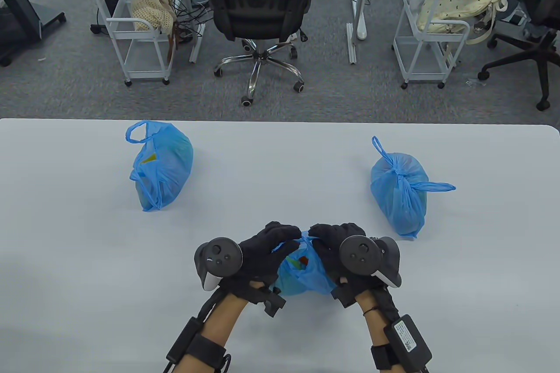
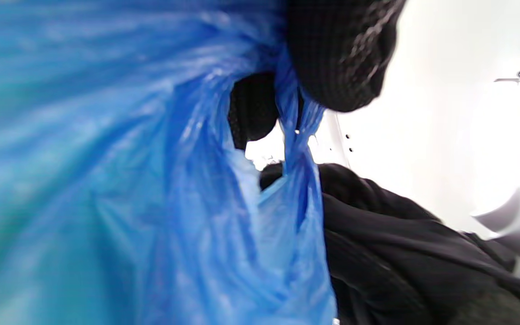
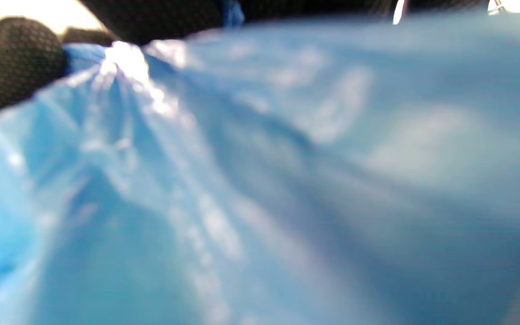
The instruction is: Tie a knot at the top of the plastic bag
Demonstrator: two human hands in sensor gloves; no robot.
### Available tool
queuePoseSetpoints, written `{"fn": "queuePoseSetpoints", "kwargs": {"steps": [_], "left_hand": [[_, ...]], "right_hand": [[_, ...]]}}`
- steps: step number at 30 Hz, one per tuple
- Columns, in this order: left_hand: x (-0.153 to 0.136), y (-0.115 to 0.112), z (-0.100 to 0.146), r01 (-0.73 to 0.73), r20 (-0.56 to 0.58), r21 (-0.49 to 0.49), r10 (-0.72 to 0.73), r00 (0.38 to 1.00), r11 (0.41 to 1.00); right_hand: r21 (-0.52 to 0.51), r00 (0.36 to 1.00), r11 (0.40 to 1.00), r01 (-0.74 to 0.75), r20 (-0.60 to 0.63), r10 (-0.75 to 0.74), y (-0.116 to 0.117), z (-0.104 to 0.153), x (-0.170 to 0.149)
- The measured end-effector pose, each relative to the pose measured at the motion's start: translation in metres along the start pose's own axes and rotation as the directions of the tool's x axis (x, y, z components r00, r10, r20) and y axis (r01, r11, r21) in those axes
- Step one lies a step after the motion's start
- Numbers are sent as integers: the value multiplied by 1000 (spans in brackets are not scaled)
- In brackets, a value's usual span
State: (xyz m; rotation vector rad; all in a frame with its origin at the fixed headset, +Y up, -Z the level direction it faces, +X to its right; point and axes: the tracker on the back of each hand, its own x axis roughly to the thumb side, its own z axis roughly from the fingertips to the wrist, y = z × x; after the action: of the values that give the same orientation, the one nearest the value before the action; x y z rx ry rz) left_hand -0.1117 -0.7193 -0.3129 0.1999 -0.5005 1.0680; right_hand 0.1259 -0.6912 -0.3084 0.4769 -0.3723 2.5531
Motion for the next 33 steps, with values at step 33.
{"fn": "queuePoseSetpoints", "kwargs": {"steps": [33], "left_hand": [[-28,32,7,474,-317,102,-423,849,875]], "right_hand": [[65,889,890,-451,-53,455,-2,2,-21]]}}
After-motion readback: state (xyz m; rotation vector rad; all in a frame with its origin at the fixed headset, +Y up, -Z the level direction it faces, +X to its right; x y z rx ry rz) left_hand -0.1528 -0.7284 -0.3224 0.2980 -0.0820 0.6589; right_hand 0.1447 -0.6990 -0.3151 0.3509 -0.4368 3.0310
